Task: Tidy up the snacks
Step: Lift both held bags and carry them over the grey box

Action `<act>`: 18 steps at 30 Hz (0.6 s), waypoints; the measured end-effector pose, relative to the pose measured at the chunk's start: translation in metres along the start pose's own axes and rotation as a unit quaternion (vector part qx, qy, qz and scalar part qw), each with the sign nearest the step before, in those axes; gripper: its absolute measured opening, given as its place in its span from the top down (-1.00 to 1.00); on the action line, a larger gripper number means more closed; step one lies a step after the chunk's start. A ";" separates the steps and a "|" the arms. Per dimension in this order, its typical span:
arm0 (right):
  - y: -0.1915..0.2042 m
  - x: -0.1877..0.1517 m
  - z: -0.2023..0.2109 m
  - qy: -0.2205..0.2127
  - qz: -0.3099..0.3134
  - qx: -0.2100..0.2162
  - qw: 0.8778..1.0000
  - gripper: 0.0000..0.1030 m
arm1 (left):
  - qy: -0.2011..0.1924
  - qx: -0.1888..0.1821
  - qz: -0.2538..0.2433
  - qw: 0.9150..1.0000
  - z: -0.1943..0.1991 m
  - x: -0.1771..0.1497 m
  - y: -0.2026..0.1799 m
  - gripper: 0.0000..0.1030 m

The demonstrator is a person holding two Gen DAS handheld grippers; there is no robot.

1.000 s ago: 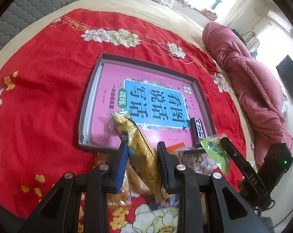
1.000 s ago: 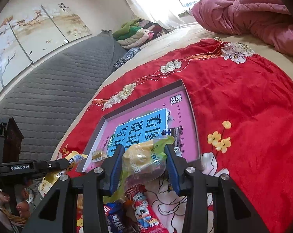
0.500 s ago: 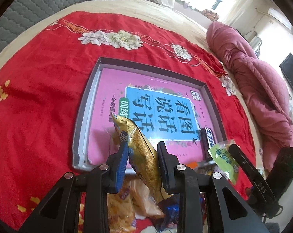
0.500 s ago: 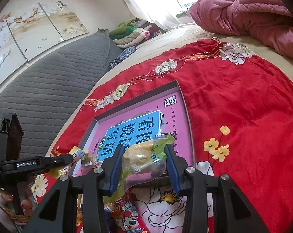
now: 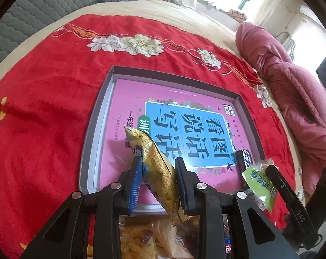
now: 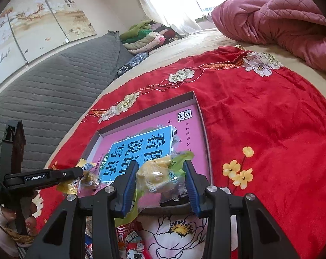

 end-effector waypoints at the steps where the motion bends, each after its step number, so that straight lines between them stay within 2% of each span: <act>1: 0.001 -0.001 -0.001 0.000 0.005 -0.002 1.000 0.17 | -0.001 0.000 -0.001 1.000 -0.001 0.000 -0.001 0.39; 10: -0.007 -0.009 -0.011 0.013 0.014 -0.028 0.999 0.16 | -0.002 0.011 0.001 1.000 -0.008 0.002 0.000 0.39; 18: -0.011 -0.007 -0.013 0.003 0.016 -0.037 0.999 0.14 | 0.000 0.013 -0.001 1.000 -0.011 0.001 -0.004 0.39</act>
Point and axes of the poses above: each gripper's, at about its wrist camera, not at the fingertips, and z roughly against the way its jaws point, y to its left, x to its top, the point moved 6 cm from there along -z, roughly the way its jaws point, and after that the axes turned 13 degrees about -y, right-handed, at the moved point
